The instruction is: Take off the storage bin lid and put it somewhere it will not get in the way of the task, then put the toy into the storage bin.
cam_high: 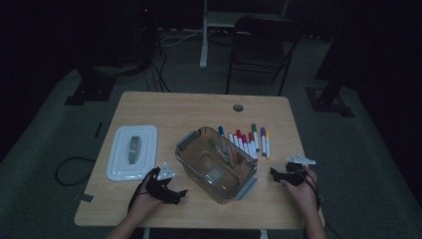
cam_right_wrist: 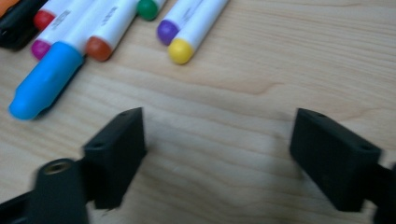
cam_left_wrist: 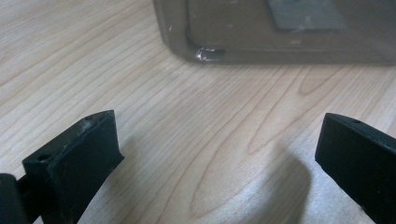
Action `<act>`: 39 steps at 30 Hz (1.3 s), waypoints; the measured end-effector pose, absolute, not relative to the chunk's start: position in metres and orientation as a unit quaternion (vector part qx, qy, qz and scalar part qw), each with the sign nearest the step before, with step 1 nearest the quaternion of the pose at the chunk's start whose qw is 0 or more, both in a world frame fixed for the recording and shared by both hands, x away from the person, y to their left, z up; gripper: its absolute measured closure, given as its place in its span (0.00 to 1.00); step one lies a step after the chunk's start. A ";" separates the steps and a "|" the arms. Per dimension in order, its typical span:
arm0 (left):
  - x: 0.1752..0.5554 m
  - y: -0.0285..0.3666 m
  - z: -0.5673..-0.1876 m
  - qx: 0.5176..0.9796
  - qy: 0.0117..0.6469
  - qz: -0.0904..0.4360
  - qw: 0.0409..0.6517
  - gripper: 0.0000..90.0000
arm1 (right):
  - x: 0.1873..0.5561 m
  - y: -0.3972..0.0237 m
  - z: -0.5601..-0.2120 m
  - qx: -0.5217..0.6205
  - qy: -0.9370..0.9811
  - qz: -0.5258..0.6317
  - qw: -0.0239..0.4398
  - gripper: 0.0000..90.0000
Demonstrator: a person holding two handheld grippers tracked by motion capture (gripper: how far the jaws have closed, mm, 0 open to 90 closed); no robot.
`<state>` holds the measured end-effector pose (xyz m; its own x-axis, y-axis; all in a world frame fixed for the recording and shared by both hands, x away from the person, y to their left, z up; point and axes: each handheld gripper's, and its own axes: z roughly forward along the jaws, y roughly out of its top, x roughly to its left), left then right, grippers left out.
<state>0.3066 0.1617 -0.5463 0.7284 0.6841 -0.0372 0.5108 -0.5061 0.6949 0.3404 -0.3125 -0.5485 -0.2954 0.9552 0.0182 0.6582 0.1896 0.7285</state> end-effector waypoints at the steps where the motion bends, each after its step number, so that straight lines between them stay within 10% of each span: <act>1: 0.306 0.161 -0.546 0.861 0.345 0.124 0.352 0.01 | 0.342 -0.314 -0.547 0.552 0.734 0.326 0.225 0.27; 12: 0.305 0.157 -0.547 0.868 0.338 0.141 0.335 0.01 | 0.376 -0.310 -0.518 0.584 0.702 0.347 0.213 0.54; 39: 0.306 0.156 -0.547 0.869 0.335 0.140 0.335 0.01 | 0.457 -0.301 -0.531 0.649 0.678 0.297 0.175 0.85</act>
